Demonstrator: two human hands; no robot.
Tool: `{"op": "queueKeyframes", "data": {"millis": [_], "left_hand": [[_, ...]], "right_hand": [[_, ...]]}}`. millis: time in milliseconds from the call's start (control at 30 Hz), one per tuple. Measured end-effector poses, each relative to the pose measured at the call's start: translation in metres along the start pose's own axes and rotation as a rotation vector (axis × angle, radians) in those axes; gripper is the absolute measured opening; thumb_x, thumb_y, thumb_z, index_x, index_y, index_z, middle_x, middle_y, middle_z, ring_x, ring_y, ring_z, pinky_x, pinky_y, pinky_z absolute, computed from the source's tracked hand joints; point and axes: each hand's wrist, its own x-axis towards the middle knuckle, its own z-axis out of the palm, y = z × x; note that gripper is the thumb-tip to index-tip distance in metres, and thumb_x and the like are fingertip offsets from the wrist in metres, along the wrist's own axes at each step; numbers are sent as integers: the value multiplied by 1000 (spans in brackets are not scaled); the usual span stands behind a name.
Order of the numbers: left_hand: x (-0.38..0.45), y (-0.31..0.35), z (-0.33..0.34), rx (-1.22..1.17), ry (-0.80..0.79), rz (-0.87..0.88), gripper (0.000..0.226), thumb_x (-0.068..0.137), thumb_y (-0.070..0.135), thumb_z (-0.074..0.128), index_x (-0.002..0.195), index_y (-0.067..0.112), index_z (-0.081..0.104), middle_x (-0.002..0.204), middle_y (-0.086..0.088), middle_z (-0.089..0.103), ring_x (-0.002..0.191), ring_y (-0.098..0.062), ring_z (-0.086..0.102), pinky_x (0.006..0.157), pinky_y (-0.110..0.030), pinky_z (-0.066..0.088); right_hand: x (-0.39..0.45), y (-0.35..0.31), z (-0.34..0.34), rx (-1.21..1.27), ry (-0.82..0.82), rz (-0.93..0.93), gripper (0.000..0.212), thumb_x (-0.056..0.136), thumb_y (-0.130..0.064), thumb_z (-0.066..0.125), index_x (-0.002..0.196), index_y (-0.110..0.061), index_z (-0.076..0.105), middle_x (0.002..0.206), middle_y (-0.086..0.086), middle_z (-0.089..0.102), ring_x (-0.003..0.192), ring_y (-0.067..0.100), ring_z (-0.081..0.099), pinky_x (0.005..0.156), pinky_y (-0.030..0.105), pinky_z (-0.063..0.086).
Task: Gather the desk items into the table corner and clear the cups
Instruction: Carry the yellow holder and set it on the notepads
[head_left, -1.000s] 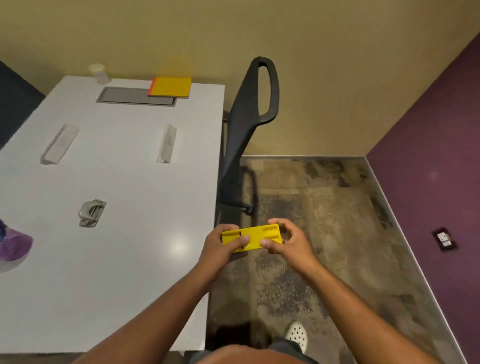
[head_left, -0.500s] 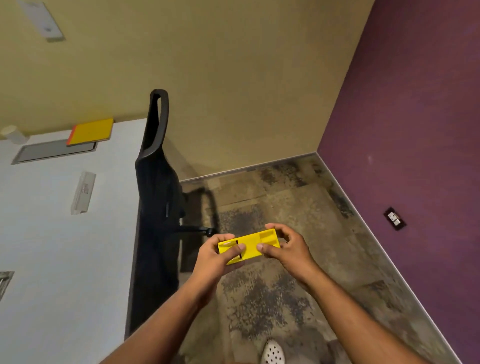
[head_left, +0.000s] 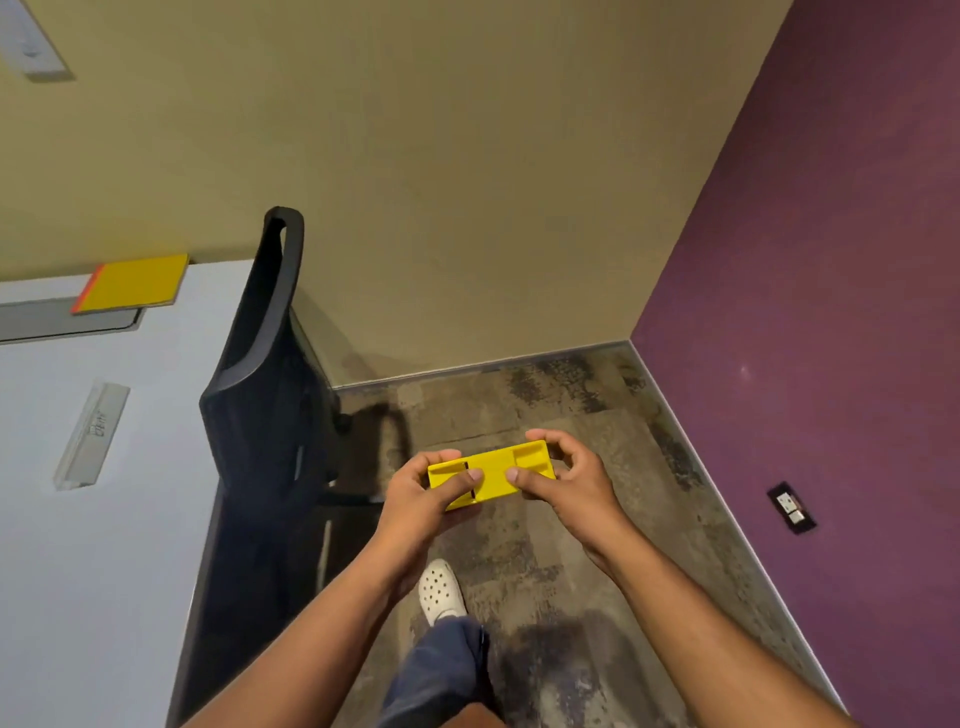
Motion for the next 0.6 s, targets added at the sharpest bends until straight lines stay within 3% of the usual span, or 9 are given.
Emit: {"op": "queueKeyframes", "data": {"millis": [133, 300, 433, 500, 600], "left_hand": [[66, 30, 3, -51, 6, 0, 35, 85, 6, 84, 115, 12, 67, 107, -14, 69, 93, -26, 73, 80, -43, 65], [133, 89, 7, -38, -43, -45, 50, 82, 2, 86, 127, 13, 66, 103, -10, 69, 83, -24, 73, 76, -45, 66], [177, 136, 9, 32, -128, -75, 31, 88, 9, 80, 119, 13, 76, 88, -5, 77, 77, -21, 69, 78, -38, 60], [198, 155, 13, 32, -120, -71, 22, 90, 12, 78, 112, 15, 78, 87, -3, 78, 82, -22, 68, 78, -35, 55], [231, 178, 24, 15, -88, -59, 15, 91, 11, 77, 107, 13, 78, 85, -1, 78, 75, -14, 70, 65, -23, 57]], "right_hand": [[78, -20, 14, -1, 0, 4, 50, 81, 0, 85, 122, -20, 66, 101, 3, 73, 84, 11, 71, 69, 30, 61], [167, -68, 39, 10, -10, 12, 55, 83, 0, 83, 127, -22, 60, 113, 10, 72, 89, 13, 71, 68, 31, 61], [233, -104, 62, 1, -41, -27, 55, 81, 0, 84, 124, -25, 60, 114, 8, 75, 93, 16, 72, 79, 42, 60], [265, -119, 73, 14, -62, -36, 57, 82, 1, 83, 127, -23, 59, 111, 10, 77, 91, 17, 72, 74, 35, 60], [315, -138, 87, 40, -120, -36, 60, 81, 3, 83, 131, -20, 58, 116, 17, 75, 90, 15, 72, 77, 29, 61]]}}
